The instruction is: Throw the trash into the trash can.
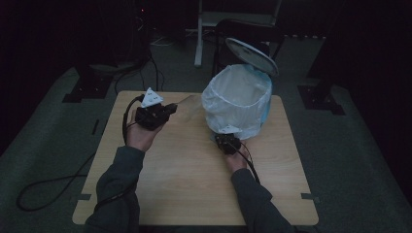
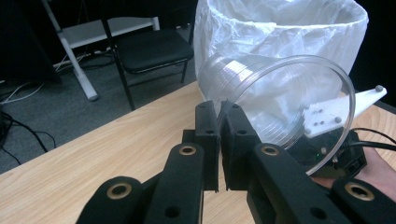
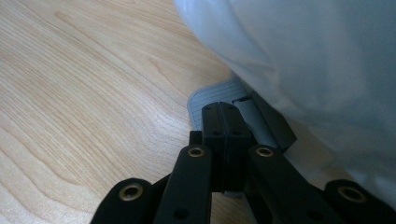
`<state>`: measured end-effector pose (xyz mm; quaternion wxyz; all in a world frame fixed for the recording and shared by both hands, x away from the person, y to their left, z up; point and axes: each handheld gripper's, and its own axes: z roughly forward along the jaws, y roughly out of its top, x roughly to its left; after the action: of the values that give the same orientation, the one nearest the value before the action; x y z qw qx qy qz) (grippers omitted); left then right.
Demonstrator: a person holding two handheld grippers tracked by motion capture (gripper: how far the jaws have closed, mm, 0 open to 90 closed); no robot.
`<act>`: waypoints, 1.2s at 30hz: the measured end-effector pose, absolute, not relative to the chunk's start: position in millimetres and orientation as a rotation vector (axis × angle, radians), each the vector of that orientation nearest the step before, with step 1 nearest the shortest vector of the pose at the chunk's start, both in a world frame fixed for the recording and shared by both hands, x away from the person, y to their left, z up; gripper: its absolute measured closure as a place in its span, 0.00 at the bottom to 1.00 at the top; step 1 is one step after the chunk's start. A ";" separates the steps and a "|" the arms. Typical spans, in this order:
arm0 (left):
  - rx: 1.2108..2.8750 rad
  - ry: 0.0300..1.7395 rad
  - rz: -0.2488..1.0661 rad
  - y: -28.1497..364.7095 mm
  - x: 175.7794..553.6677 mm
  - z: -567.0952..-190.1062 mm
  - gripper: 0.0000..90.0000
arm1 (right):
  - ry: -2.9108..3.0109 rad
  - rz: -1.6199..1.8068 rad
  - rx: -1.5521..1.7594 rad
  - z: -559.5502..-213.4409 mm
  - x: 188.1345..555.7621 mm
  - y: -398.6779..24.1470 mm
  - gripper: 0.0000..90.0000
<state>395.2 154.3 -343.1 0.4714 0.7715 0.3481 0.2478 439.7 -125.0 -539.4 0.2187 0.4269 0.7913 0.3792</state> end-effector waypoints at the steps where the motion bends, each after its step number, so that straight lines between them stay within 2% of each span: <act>1: 1.892 0.850 0.608 153.6 396.1 -342.7 0.97 | 2.190 1.050 1.181 -539.4 439.8 -125.1 1.00; 36: 1.888 0.823 0.598 131.0 417.2 -322.9 0.97 | 2.190 1.050 1.176 -539.6 439.8 -125.6 1.00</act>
<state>417.2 131.0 -322.9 0.4781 0.7733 0.3369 0.2447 439.8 -125.6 -539.6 0.2198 0.4253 0.7917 0.3795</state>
